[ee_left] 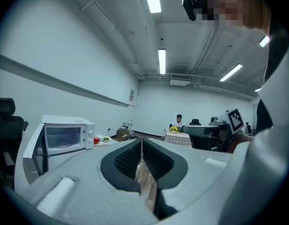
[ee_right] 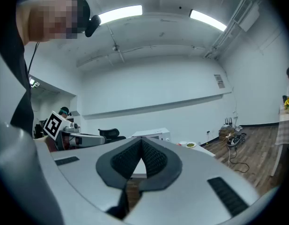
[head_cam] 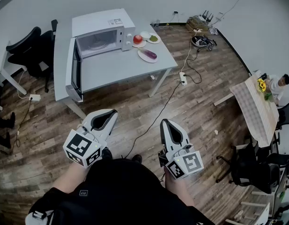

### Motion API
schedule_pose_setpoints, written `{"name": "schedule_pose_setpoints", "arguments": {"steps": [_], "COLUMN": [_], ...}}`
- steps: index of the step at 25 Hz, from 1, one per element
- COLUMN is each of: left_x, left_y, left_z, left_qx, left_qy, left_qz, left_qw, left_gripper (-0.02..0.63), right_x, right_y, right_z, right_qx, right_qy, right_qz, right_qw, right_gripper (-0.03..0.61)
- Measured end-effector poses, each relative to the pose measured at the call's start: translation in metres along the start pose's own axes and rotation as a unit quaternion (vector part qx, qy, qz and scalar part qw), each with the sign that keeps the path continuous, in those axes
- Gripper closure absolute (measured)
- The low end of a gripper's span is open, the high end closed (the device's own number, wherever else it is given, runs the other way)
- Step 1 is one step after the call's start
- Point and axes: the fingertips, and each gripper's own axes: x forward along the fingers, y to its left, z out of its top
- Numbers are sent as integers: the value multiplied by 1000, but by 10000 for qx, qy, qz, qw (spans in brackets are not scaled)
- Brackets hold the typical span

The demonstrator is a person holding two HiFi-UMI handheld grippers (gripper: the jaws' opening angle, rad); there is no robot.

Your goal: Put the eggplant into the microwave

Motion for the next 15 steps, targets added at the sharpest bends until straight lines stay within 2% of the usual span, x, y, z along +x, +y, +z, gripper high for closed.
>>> {"name": "schedule_pose_setpoints", "arguments": {"steps": [9,15], "left_x": [10,37], "left_y": [-5,-29], "left_z": [0,-1], "left_qx": [16,-155], "left_qy": [10,-60], "left_qz": [0,0], "left_qw": [10000,9999], "left_gripper": [594,600], "right_x": [-3,-20], "right_y": [-8,-31], "right_z": [1,-3], "right_qx": [28,225], "right_qy": [-16,-55], "right_qz": [84,461], "right_qw": [10000,9987], "right_gripper": [565,561]}}
